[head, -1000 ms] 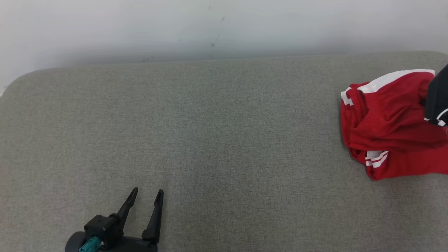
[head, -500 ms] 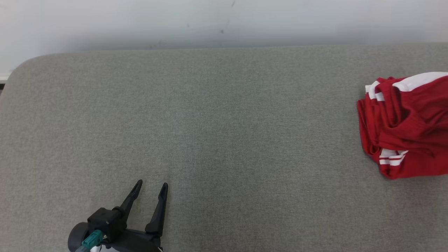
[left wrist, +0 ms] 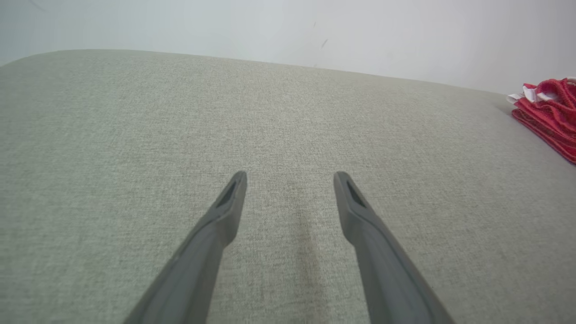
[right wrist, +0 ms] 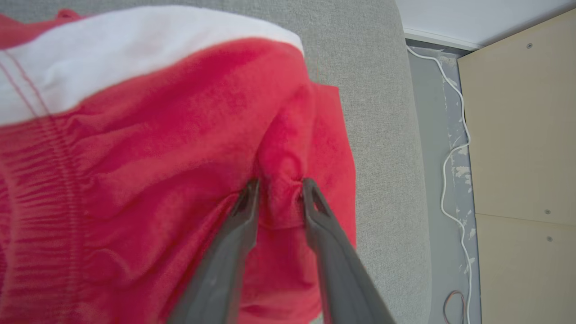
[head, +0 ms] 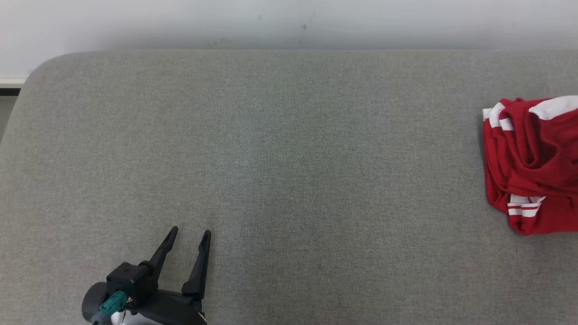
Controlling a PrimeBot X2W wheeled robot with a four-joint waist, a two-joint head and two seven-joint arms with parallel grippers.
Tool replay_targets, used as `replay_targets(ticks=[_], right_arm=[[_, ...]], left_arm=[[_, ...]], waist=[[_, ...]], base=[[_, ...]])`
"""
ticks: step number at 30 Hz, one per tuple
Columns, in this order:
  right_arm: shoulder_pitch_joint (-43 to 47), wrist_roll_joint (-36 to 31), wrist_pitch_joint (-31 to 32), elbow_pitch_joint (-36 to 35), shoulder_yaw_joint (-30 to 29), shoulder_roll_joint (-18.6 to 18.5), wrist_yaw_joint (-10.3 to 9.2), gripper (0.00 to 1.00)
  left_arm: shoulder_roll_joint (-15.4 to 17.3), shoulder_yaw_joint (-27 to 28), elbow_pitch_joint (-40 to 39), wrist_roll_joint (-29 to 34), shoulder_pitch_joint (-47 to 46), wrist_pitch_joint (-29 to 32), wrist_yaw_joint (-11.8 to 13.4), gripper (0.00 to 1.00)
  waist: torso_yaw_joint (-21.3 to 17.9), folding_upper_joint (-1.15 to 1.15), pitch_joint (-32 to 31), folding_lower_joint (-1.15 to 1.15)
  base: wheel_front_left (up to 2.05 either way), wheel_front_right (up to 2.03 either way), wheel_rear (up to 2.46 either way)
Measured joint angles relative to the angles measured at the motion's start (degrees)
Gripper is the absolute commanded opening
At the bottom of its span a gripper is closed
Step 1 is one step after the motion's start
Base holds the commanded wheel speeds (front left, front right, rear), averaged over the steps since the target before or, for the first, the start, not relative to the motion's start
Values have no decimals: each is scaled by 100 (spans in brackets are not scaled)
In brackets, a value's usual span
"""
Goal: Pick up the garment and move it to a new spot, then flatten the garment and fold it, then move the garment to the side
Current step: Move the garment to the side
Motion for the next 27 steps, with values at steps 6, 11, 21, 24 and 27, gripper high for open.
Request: replay_targets(ticks=[6,11,21,24,27], right_arm=[[-28,-19,-1,90,36,127,0,100],[-29,-11,-249,47,-21,164,165,100],[349,333,-1542,-463,-343,190,766,100],[700,463,-2043,-692,-432,333,784,100],[1061,474,-2551,-998,-443,425,849,100]], left_arm=[[1,35,87,-3,1,0,0,100],[-21,37,197,-15,3,0,0,100],[-32,255,312,-108,274,0,64,100],[-3,396,324,-121,446,0,156,100],[59,513,311,-137,612,0,214,100]], waist=[[-33,0,-112,0],[-95,0,-294,0],[-261,-1,-793,-2],[-332,-1,-955,-2],[-419,-1,-1114,-1]], base=[[0,0,0],[0,0,0],[0,0,0],[0,0,0],[0,0,0]])
